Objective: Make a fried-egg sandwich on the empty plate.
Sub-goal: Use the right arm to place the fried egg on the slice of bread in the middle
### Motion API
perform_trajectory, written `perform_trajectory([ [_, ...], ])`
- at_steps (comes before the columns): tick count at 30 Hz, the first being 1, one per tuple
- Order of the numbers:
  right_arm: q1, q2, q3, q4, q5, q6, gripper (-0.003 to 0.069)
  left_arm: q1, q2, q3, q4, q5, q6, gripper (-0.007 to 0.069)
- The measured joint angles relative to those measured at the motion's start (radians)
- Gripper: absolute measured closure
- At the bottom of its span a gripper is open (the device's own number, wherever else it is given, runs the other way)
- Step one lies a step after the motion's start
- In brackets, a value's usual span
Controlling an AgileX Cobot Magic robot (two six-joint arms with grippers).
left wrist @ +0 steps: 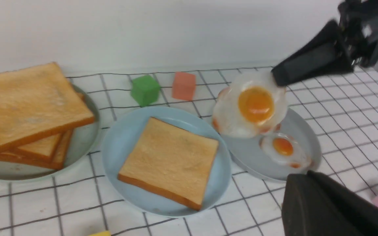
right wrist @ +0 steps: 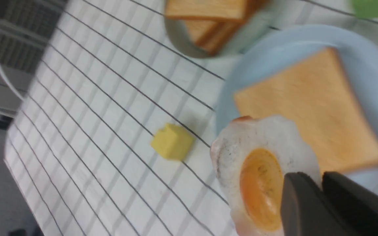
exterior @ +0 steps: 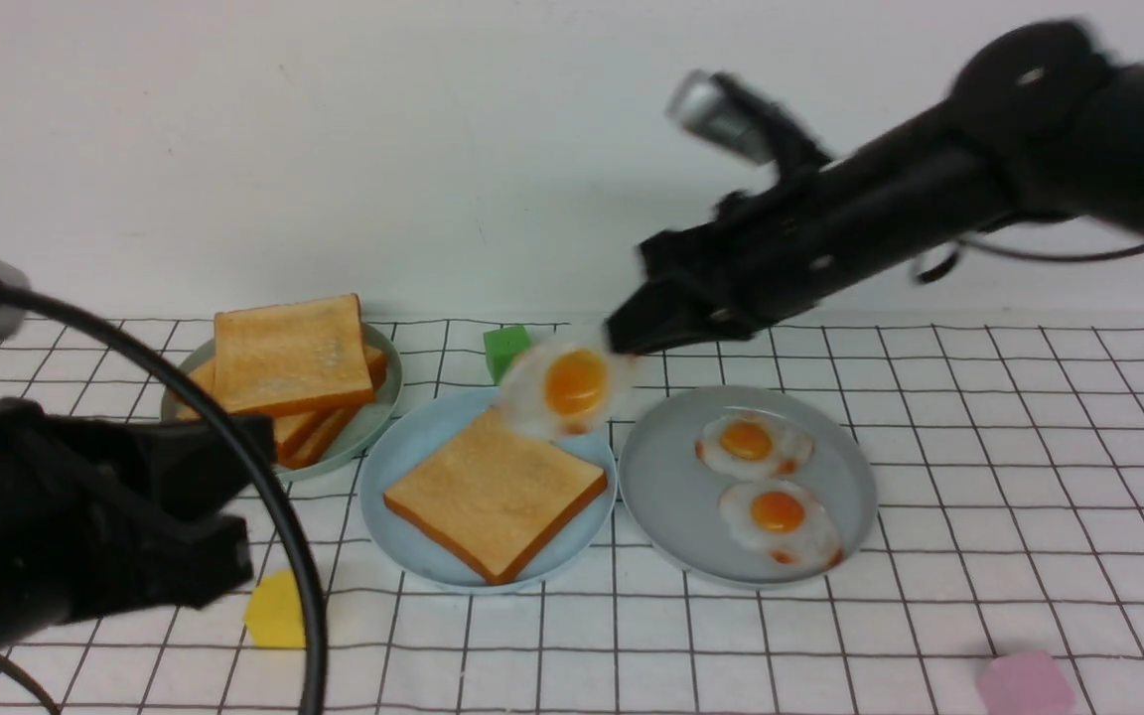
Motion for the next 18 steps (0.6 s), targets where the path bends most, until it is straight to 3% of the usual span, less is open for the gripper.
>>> perform_trajectory([
  [12, 0.033, 0.244, 0.000, 0.241, -0.188, -0.062, 0.0578, 0.008, 0.000, 0.000, 0.004, 0.000, 0.000, 0.0634],
  [14, 0.035, 0.264, 0.000, 0.277, -0.212, -0.098, 0.0551, 0.008, 0.000, 0.000, 0.004, 0.000, 0.001, 0.0634],
  [17, 0.035, 0.275, 0.000, 0.300, -0.220, -0.123, 0.0421, 0.008, 0.000, 0.000, 0.004, 0.000, 0.001, 0.0634],
  [18, 0.035, 0.275, 0.000, 0.300, -0.220, -0.123, 0.0411, 0.008, 0.000, 0.000, 0.004, 0.000, 0.001, 0.0634],
])
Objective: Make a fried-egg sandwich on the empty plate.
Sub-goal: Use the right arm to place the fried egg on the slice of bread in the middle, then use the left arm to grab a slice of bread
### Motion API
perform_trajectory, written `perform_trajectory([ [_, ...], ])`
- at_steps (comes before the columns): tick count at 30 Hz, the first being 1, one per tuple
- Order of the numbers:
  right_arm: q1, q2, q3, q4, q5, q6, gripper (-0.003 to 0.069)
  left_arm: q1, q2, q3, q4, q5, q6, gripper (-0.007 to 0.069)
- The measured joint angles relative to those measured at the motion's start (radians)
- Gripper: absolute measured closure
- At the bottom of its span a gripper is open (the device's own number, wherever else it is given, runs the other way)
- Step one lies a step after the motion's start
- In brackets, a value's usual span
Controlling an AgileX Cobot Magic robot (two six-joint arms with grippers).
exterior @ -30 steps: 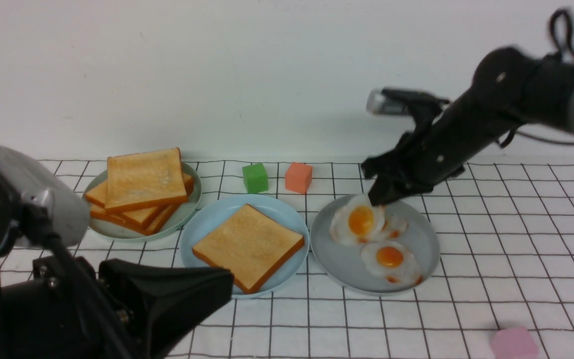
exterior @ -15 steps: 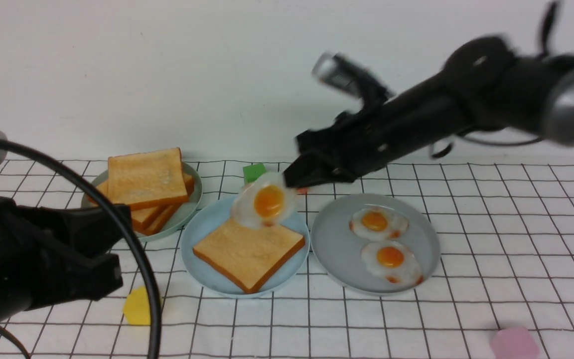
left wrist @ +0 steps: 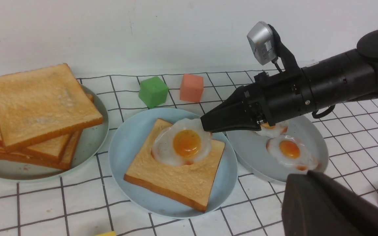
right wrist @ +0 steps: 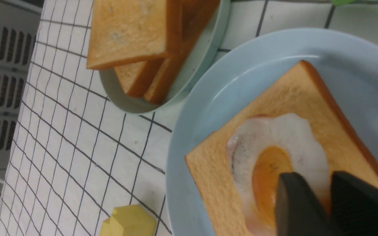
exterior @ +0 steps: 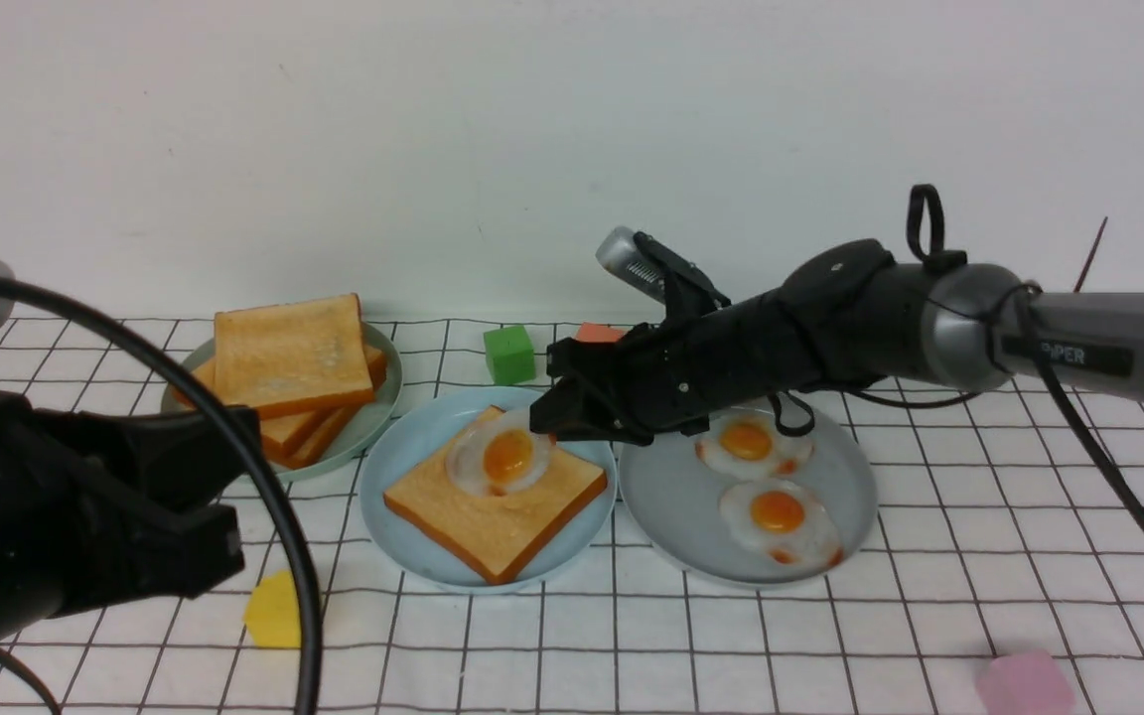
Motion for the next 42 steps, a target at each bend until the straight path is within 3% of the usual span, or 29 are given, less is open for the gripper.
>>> perform_trajectory([
  [3, -0.004, -0.004, 0.000, -0.027, 0.036, -0.005, 0.0253, 0.000, 0.000, 0.000, 0.000, 0.001, 0.000, 0.0634],
  [5, -0.016, -0.021, 0.000, -0.067, 0.067, -0.006, 0.0204, 0.000, 0.000, 0.000, 0.000, 0.006, 0.000, 0.0634],
  [10, -0.074, -0.120, 0.000, -0.255, 0.180, 0.073, 0.0195, 0.000, 0.007, 0.000, 0.000, 0.043, 0.000, 0.0634],
  [13, -0.124, -0.252, 0.000, -0.494, 0.338, 0.199, 0.0288, 0.000, 0.041, 0.000, 0.000, 0.052, -0.001, 0.0634],
  [14, -0.127, -0.268, 0.000, -0.509, 0.356, 0.212, 0.0304, 0.000, 0.047, 0.000, 0.000, 0.053, -0.001, 0.0634],
  [16, -0.130, -0.364, 0.008, -0.669, 0.442, 0.289, 0.0409, 0.001, 0.099, -0.023, -0.003, 0.092, -0.009, 0.0634],
  [17, -0.130, -0.382, 0.012, -0.691, 0.449, 0.301, 0.0428, 0.001, 0.111, -0.032, -0.003, 0.103, -0.013, 0.0634],
  [18, -0.128, -0.457, 0.040, -0.772, 0.460, 0.344, 0.0508, 0.014, 0.163, -0.081, -0.003, 0.156, -0.021, 0.0634],
  [23, -0.128, -0.667, 0.156, -0.843, 0.432, 0.396, 0.0635, 0.097, 0.311, -0.211, -0.009, 0.238, -0.005, 0.0638],
  [27, -0.128, -0.887, 0.309, -0.829, 0.415, 0.404, 0.0656, 0.234, 0.474, -0.345, -0.095, 0.283, 0.147, 0.0638],
  [32, -0.128, -1.102, 0.478, -0.819, 0.403, 0.401, 0.0656, 0.356, 0.700, -0.474, -0.257, 0.357, 0.510, 0.0638],
  [33, -0.128, -1.108, 0.478, -0.819, 0.401, 0.400, 0.0656, 0.358, 0.708, -0.479, -0.259, 0.359, 0.510, 0.0638],
  [35, -0.128, -1.173, 0.530, -0.817, 0.377, 0.400, 0.0656, 0.378, 0.806, -0.543, -0.266, 0.364, 0.675, 0.0638],
  [38, -0.128, -1.205, 0.551, -0.817, 0.364, 0.393, 0.0655, 0.381, 0.889, -0.601, -0.240, 0.365, 0.780, 0.0638],
  [42, -0.128, -1.212, 0.559, -0.809, 0.364, 0.379, 0.0652, 0.382, 1.000, -0.703, -0.176, 0.421, 0.833, 0.0638],
])
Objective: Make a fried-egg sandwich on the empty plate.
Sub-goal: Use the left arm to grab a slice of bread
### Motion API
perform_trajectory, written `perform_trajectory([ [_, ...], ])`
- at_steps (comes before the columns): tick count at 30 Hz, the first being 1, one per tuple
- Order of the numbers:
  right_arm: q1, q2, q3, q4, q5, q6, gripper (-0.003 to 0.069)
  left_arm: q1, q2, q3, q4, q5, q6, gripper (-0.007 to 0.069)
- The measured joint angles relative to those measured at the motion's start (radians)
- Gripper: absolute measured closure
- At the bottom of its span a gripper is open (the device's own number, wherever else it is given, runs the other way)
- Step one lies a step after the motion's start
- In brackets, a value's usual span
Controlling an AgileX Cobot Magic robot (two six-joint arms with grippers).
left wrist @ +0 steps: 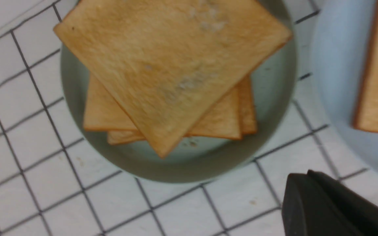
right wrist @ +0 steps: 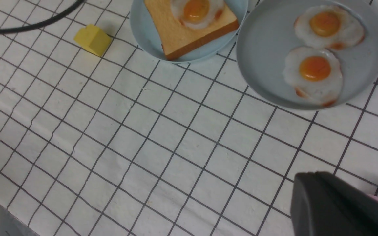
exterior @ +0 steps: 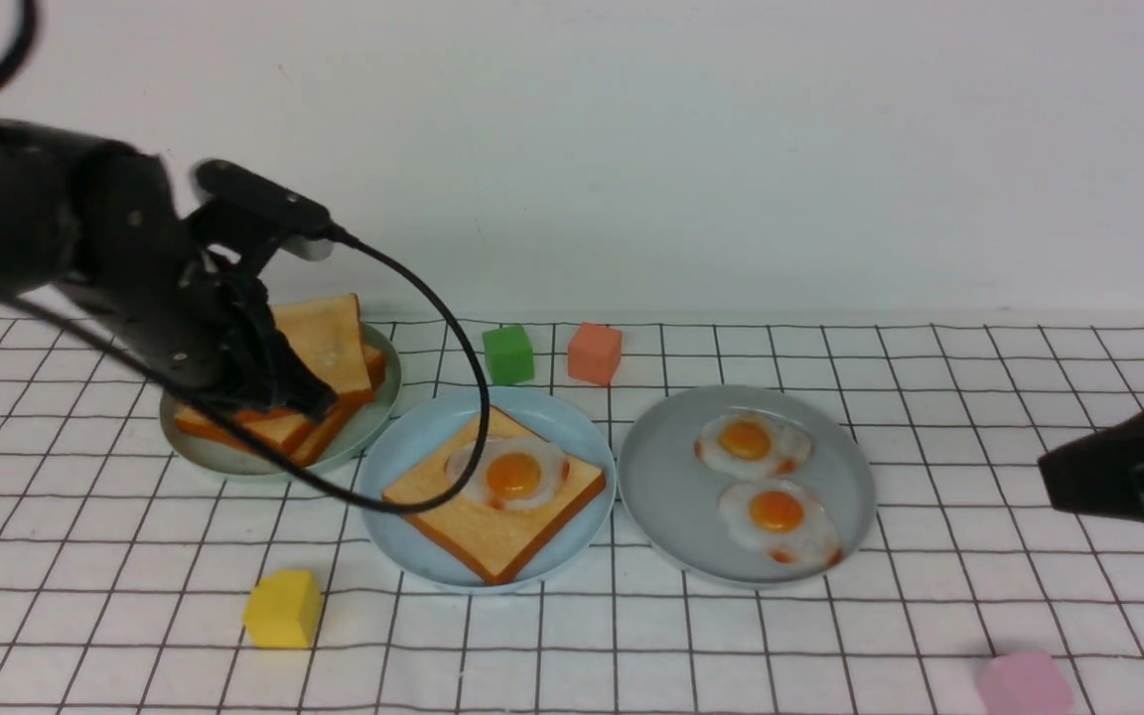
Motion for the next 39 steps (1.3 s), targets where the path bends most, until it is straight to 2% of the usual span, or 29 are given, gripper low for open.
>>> perform_trajectory([
  [9, 0.000, 0.000, 0.012, 0.018, -0.003, -0.002, 0.0648, 0.001, 0.137, -0.187, 0.004, 0.186, 0.211, 0.0638],
  [13, 0.000, 0.000, 0.012, 0.020, -0.003, -0.005, 0.0645, 0.030, 0.139, -0.191, -0.065, 0.196, 0.280, 0.0638],
  [14, 0.000, 0.000, 0.012, 0.020, -0.003, -0.007, 0.0645, 0.062, 0.139, -0.194, -0.132, 0.198, 0.331, 0.0638],
  [15, 0.000, 0.000, 0.012, 0.020, -0.003, -0.007, 0.0645, 0.068, 0.139, -0.194, -0.139, 0.198, 0.331, 0.0638],
  [17, 0.000, 0.000, 0.012, 0.020, -0.003, -0.013, 0.0643, 0.132, 0.139, -0.194, -0.218, 0.200, 0.472, 0.0638],
  [20, 0.000, 0.000, 0.012, 0.024, -0.004, -0.020, 0.0641, 0.167, 0.139, -0.194, -0.269, 0.197, 0.644, 0.0638],
  [23, 0.000, 0.000, 0.012, 0.030, -0.007, -0.023, 0.0642, 0.169, 0.139, -0.194, -0.303, 0.171, 0.736, 0.0628],
  [27, 0.000, 0.000, 0.012, 0.031, -0.007, -0.027, 0.0638, 0.163, 0.153, -0.195, -0.367, 0.095, 0.790, 0.0538],
  [31, 0.000, 0.000, 0.013, 0.035, -0.010, -0.047, 0.0634, 0.162, 0.210, -0.195, -0.379, 0.042, 0.799, 0.0331],
  [33, 0.000, 0.000, 0.013, 0.038, -0.015, -0.050, 0.0634, 0.162, 0.226, -0.195, -0.379, 0.035, 0.804, 0.0282],
  [35, 0.000, 0.000, 0.013, 0.046, -0.027, -0.053, 0.0631, 0.162, 0.252, -0.195, -0.379, -0.007, 0.829, 0.0172],
  [39, 0.000, 0.000, 0.013, 0.046, -0.030, -0.053, 0.0629, 0.162, 0.286, -0.195, -0.379, -0.085, 0.865, 0.0118],
])
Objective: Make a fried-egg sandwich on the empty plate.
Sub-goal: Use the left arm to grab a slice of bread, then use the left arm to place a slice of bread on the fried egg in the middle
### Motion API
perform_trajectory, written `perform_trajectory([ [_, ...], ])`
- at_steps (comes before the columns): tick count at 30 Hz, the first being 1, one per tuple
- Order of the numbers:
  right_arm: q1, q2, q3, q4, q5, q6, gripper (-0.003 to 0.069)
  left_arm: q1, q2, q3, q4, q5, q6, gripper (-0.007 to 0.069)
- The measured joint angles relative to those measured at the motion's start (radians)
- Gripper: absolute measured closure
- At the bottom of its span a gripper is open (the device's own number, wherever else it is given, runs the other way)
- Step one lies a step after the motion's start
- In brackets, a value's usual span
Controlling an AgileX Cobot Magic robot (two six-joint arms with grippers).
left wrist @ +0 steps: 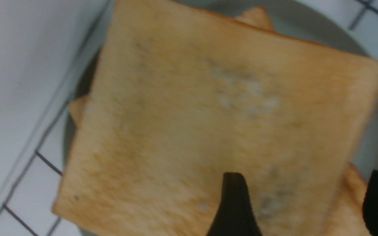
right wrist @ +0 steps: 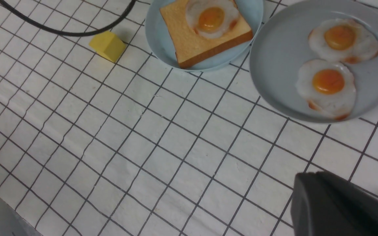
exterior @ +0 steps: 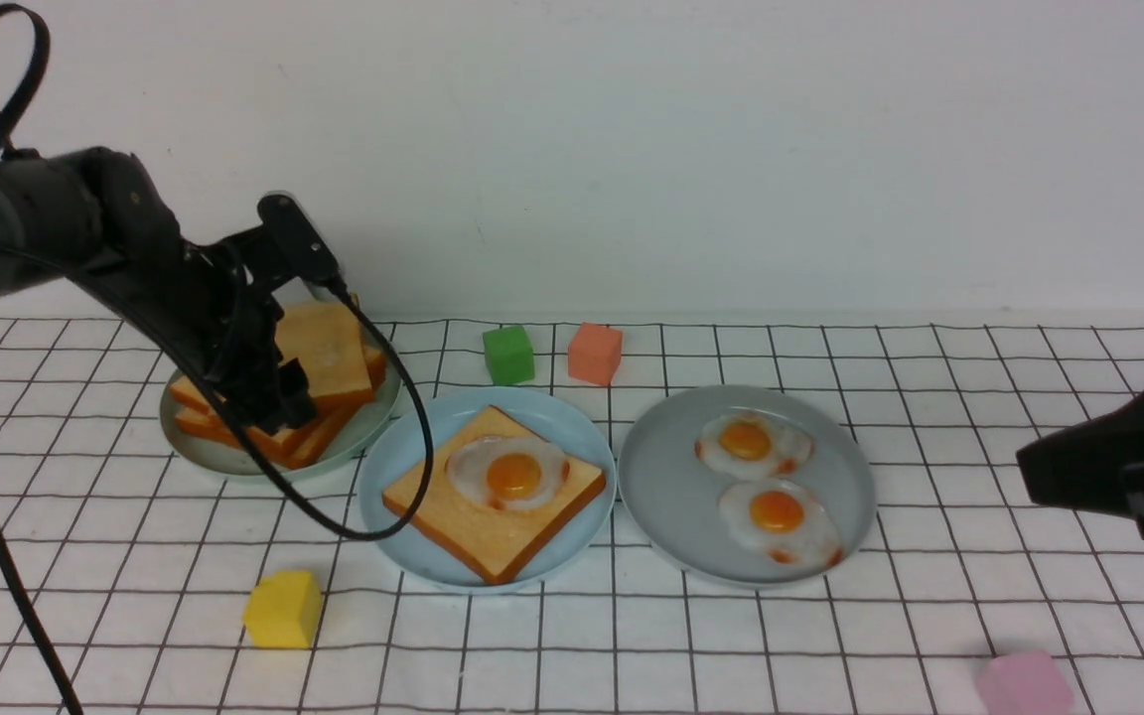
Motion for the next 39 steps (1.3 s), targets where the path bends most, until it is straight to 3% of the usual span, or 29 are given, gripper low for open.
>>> perform_trajectory([
  [6, 0.000, 0.000, 0.000, 0.017, 0.000, 0.000, 0.0627, 0.000, 0.027, -0.002, 0.000, -0.040, 0.039, 0.0155],
  [10, 0.000, 0.000, 0.000, 0.033, 0.000, 0.000, 0.0627, -0.005, 0.037, -0.009, 0.018, -0.051, 0.051, 0.0247],
  [13, 0.000, 0.000, 0.000, 0.034, 0.004, 0.000, 0.0627, -0.013, 0.043, -0.010, 0.039, -0.063, 0.058, 0.0357],
  [20, 0.000, 0.000, 0.000, 0.042, 0.029, 0.000, 0.0627, -0.022, 0.028, -0.009, 0.063, -0.053, 0.055, 0.0396],
  [23, 0.000, 0.000, 0.000, 0.042, 0.031, 0.000, 0.0627, -0.025, -0.005, -0.003, 0.064, -0.021, 0.039, 0.0479],
  [25, 0.000, 0.000, 0.000, 0.043, 0.031, 0.000, 0.0624, -0.030, -0.062, 0.001, 0.067, 0.016, 0.012, 0.0596],
  [27, 0.000, 0.000, 0.000, 0.043, 0.032, 0.000, 0.0623, -0.035, -0.100, 0.001, 0.063, 0.032, -0.009, 0.0611],
  [34, 0.000, 0.000, 0.000, 0.041, 0.053, -0.019, 0.0621, -0.137, -0.237, 0.013, 0.027, 0.125, -0.214, 0.0611],
  [39, 0.000, 0.000, 0.000, 0.026, 0.091, -0.026, 0.0619, -0.296, -0.228, 0.025, 0.059, 0.183, -0.540, 0.0611],
])
